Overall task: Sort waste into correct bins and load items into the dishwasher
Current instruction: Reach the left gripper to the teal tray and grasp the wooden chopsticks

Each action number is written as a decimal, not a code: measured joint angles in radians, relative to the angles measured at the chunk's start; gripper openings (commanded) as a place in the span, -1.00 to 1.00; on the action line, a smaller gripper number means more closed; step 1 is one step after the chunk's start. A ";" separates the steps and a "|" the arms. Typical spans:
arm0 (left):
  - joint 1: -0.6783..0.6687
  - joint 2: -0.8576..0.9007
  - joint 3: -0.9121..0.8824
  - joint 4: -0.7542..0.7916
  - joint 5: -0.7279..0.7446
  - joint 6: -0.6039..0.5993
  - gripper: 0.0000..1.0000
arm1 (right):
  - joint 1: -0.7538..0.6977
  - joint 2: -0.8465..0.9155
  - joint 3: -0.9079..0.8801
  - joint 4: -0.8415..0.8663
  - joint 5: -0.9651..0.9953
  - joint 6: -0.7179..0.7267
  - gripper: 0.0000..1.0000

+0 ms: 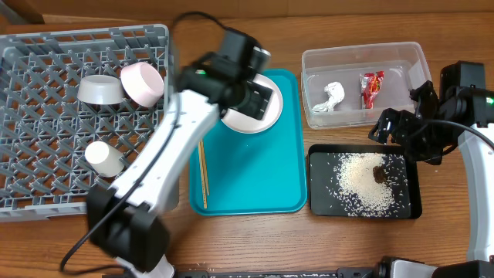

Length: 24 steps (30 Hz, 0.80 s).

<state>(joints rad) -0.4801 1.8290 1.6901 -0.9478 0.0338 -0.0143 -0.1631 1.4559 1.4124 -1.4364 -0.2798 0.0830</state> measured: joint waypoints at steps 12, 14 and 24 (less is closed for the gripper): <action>-0.061 0.274 -0.008 -0.022 -0.001 0.053 0.50 | 0.000 0.000 0.000 -0.001 0.007 0.000 0.89; -0.061 0.274 -0.009 -0.070 -0.006 0.016 0.46 | 0.000 0.000 0.000 -0.001 0.007 0.001 0.89; -0.016 0.091 -0.013 -0.335 -0.053 -0.410 0.66 | 0.000 0.000 0.000 -0.001 0.007 0.002 0.89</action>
<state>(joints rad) -0.4961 1.9202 1.6775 -1.2827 -0.0193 -0.4248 -0.1631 1.4559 1.4124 -1.4376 -0.2726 0.0853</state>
